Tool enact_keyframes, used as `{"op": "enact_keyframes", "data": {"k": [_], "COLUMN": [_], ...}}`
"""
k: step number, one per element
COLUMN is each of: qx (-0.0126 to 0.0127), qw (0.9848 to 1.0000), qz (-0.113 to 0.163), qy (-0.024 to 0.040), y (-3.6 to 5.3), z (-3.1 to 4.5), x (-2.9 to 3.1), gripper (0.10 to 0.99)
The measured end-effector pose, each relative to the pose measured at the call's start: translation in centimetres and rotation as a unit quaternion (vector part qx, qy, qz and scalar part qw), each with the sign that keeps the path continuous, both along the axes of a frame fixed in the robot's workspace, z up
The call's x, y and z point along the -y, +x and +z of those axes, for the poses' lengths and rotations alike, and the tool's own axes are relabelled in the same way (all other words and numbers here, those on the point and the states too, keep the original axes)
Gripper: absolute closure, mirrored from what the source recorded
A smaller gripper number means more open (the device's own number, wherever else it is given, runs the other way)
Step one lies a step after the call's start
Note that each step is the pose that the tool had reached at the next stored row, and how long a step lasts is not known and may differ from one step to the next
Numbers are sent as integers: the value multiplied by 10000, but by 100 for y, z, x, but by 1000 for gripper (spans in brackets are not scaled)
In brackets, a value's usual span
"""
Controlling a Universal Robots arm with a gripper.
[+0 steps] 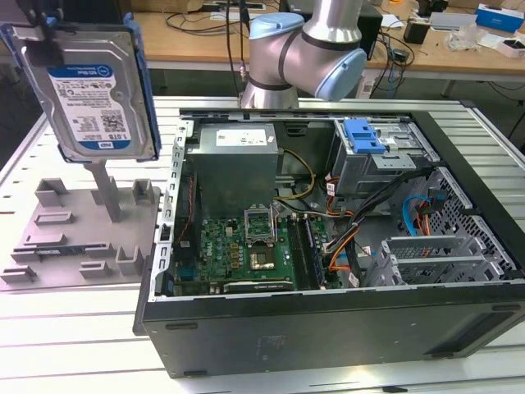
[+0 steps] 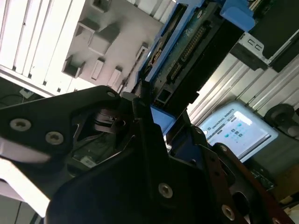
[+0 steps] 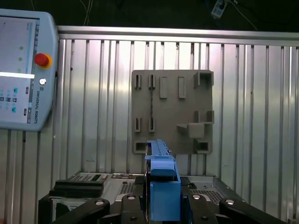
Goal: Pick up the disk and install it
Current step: 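Pick up the disk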
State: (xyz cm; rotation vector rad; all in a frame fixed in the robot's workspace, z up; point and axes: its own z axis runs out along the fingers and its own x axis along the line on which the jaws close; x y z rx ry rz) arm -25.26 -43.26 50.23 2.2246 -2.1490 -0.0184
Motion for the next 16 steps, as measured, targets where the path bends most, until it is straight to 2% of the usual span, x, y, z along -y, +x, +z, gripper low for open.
{"op": "enact_keyframes", "data": {"k": [3, 5, 10, 16], "qx": [-8, -11, -24, -37], "qw": [10000, 10000, 10000, 10000], "qz": [-1, -1, 0, 0], "qy": [0, 0, 0, 0], "y": [239, 346, 691, 1035], "z": [1, 0, 0, 1], "x": [130, 179, 329, 484], "gripper": [718, 718, 718, 718]}}
